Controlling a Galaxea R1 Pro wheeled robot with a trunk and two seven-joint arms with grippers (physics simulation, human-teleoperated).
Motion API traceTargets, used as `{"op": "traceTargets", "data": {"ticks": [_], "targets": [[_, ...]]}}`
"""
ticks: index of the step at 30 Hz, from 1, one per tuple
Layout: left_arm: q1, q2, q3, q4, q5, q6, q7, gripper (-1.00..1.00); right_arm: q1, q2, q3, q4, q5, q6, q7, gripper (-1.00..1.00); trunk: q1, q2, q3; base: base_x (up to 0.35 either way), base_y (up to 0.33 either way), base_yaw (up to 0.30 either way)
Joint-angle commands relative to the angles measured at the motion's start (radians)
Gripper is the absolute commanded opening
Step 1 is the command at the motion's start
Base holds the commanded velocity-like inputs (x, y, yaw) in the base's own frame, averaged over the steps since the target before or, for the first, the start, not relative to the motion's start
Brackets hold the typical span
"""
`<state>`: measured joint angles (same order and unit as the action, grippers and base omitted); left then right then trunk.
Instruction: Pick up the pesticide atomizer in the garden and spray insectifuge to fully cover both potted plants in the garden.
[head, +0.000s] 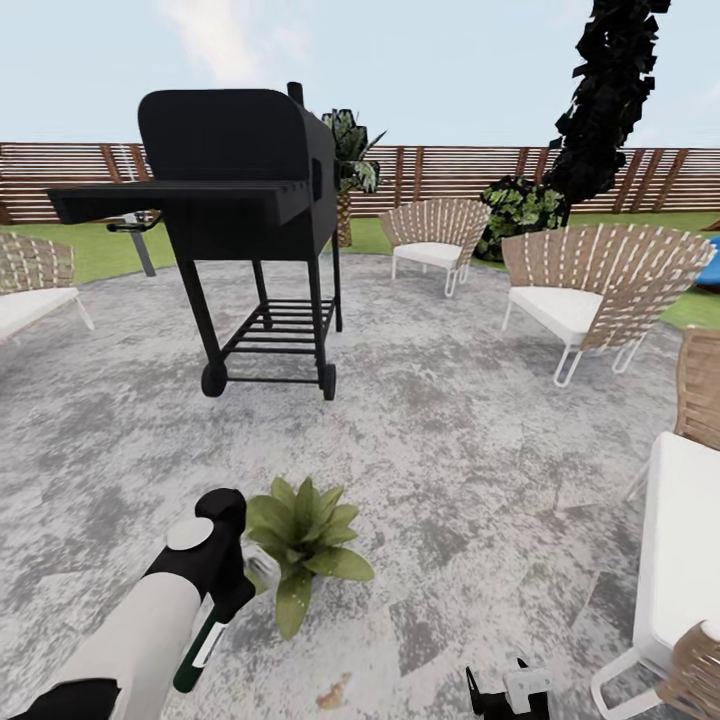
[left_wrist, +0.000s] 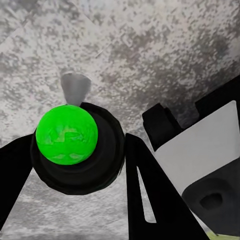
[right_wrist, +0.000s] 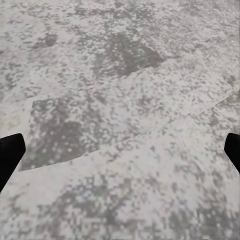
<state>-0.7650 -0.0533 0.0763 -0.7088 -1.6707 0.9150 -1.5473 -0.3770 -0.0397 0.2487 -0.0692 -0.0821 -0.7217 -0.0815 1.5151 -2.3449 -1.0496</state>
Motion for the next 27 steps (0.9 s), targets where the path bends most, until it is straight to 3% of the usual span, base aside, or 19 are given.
{"op": "traceTargets", "data": {"ticks": [1, 12, 19, 22, 27], "targets": [[-0.001, -0.002, 0.005, -0.001, -0.011, 0.010, -0.008, -1.00, 0.000, 0.000, 0.009, 0.000, -0.008, -0.002, -0.003, 1.00, 0.000, 0.000, -0.001, 0.227, -0.056, 0.019], [0.000, -0.008, 0.006, -0.003, -0.016, 0.010, -0.008, -1.00, 0.000, 0.000, 0.009, 0.000, -0.008, -0.002, -0.003, 1.00, 0.000, 0.000, -0.001, 0.175, -0.071, 0.002], [0.014, 0.011, 0.014, -0.009, -0.011, 0.005, -0.019, -1.00, 0.000, 0.000, 0.009, 0.000, -0.008, -0.002, -0.003, 1.00, 0.000, 0.000, -0.001, 0.002, -0.001, 0.000], [0.003, 0.028, 0.013, -0.012, -0.009, 0.002, -0.023, -1.00, 0.000, 0.000, 0.009, 0.000, -0.008, -0.002, -0.003, 1.00, 0.000, 0.000, -0.001, 0.000, 0.000, 0.000], [-0.040, 0.024, 0.006, -0.011, -0.013, -0.004, -0.023, -1.00, 0.000, 0.000, 0.009, 0.000, -0.008, -0.002, -0.003, 1.00, 0.000, 0.000, -0.001, 0.000, 0.000, 0.000]]}}
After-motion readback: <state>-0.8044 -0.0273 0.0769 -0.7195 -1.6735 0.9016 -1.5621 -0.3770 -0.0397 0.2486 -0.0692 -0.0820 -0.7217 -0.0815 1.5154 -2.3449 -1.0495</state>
